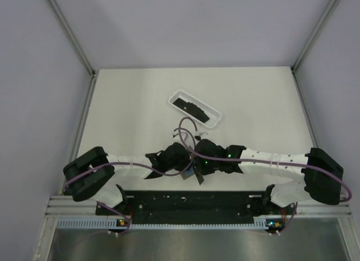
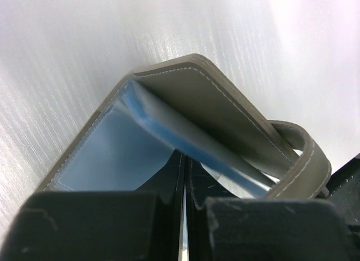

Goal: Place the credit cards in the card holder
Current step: Insert the credit card into the card holder.

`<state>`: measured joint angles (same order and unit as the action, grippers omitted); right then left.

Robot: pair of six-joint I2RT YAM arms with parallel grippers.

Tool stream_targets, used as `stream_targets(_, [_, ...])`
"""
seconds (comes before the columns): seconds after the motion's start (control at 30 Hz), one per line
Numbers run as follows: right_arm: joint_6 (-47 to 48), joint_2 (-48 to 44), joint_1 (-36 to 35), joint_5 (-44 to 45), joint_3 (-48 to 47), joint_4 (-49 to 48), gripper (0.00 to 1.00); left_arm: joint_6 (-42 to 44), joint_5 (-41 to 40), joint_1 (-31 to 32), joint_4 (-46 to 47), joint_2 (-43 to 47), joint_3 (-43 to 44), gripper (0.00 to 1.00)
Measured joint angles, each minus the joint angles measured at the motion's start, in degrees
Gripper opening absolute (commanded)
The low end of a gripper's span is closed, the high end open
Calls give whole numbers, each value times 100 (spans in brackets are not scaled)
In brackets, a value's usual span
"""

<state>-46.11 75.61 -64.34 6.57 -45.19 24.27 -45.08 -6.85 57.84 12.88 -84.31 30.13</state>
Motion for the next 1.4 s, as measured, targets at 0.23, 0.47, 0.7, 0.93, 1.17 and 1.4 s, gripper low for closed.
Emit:
stream_targets(0.23, [136,442,0,442,-415,343,0,-42,-2,-7,-2,2,-2,0])
stream_targets(0.47, [308,468,155,680,-612,409,0,-46,-2,-7,96,87,-140,0])
stream_targets(0.7, [614,949,402,686,-859,398,0,-94,-4,-7,173,275,-345,0])
stream_targets(0.93, [935,1228,468,645,-1069,363,0,-164,-24,-7,214,446,-525,0])
stream_targets(1.17, [1119,1272,654,527,-1075,223,0,-162,-61,-4,129,813,-782,0])
stream_targets(1.4, [1117,1309,752,365,-903,-22,0,-142,-111,-4,-232,1574,-1145,0])
